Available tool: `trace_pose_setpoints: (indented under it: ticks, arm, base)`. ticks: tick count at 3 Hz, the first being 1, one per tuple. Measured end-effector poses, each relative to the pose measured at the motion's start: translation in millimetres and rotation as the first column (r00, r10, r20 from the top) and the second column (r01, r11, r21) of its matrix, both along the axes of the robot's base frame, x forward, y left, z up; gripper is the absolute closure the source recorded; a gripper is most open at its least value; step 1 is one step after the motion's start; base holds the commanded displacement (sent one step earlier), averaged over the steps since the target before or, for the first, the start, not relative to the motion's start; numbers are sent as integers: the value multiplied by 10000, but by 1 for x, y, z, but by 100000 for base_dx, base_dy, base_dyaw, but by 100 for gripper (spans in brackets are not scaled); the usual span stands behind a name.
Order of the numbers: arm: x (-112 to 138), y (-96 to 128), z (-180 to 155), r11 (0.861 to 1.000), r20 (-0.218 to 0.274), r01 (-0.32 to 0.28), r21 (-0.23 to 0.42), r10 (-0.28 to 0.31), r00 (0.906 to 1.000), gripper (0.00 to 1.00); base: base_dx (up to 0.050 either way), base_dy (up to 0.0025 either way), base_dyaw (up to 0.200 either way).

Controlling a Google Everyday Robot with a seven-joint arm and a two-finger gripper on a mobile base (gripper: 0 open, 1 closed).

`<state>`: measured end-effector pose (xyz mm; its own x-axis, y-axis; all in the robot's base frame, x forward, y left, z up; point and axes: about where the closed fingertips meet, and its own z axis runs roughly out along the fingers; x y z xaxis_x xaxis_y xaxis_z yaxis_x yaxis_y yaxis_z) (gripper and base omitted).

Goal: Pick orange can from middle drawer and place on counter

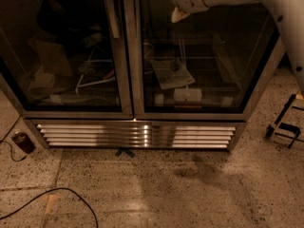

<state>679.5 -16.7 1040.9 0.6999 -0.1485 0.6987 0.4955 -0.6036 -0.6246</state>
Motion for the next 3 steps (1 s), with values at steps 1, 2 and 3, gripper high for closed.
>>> trace_pose_setpoints:
  ticks: [1, 2, 3]
  arm:
    - [2, 2, -2, 10000, 15, -37, 3, 36, 10000, 0]
    - [2, 2, -2, 10000, 15, -37, 3, 36, 10000, 19]
    - [2, 2, -2, 10000, 14, -37, 3, 37, 10000, 42]
  base:
    - [0, 0, 0]
    - [0, 0, 0]
    - [0, 0, 0]
